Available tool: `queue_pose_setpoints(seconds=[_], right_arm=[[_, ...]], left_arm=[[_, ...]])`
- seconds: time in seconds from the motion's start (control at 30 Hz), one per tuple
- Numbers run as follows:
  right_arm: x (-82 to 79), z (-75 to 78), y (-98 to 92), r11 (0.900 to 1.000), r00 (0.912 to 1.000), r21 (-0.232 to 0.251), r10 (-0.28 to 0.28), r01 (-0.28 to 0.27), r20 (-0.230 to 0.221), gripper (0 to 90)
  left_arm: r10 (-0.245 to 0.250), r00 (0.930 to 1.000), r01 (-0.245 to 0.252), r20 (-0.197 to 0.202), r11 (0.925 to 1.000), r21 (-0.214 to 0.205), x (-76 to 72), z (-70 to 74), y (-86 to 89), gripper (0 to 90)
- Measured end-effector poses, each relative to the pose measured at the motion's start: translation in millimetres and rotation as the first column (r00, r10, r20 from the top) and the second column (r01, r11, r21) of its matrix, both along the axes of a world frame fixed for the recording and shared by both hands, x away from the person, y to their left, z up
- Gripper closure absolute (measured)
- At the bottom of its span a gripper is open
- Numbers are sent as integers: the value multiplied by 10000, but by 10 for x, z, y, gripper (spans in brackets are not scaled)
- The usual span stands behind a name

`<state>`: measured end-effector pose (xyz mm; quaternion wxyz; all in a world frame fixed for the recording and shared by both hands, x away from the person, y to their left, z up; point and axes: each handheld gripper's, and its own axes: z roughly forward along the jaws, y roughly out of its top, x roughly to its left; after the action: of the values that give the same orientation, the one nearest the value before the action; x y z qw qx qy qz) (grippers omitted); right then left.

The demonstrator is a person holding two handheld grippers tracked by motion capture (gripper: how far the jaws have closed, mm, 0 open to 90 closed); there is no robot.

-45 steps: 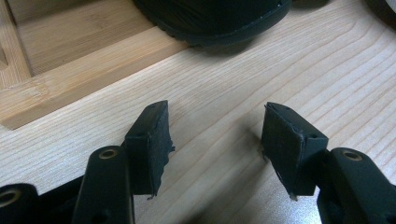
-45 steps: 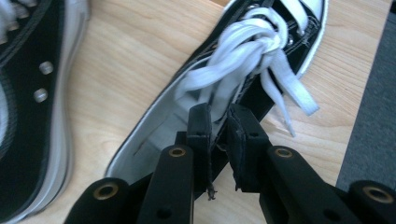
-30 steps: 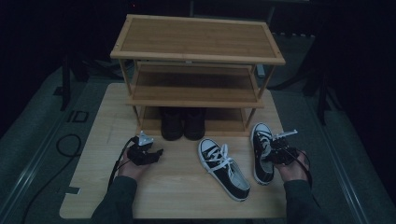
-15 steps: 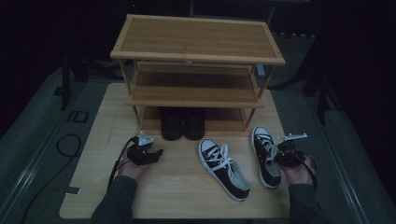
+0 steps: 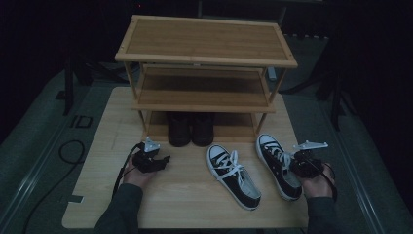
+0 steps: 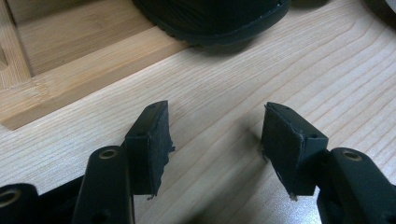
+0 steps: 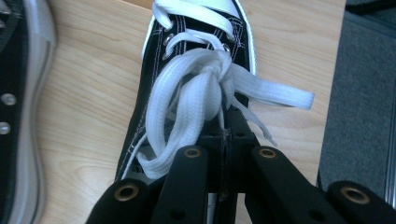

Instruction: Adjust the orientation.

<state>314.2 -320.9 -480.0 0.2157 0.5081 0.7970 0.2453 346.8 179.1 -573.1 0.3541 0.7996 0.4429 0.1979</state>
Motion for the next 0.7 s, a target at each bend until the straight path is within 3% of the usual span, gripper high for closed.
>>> queue_pose_setpoints(seconds=[0.33, 0.7], right_arm=[[62, 19, 184, 9945, 9946, 205, 1031, -1029, -81, 885], [113, 8, 421, 9816, 9816, -72, 1908, -1909, -101, 884]], left_arm=[[3, 10000, -3, 5, 10000, -4, -1, -1, 1, 424], [1, 10000, -1, 1, 10000, -7, -1, -1, 1, 424]])
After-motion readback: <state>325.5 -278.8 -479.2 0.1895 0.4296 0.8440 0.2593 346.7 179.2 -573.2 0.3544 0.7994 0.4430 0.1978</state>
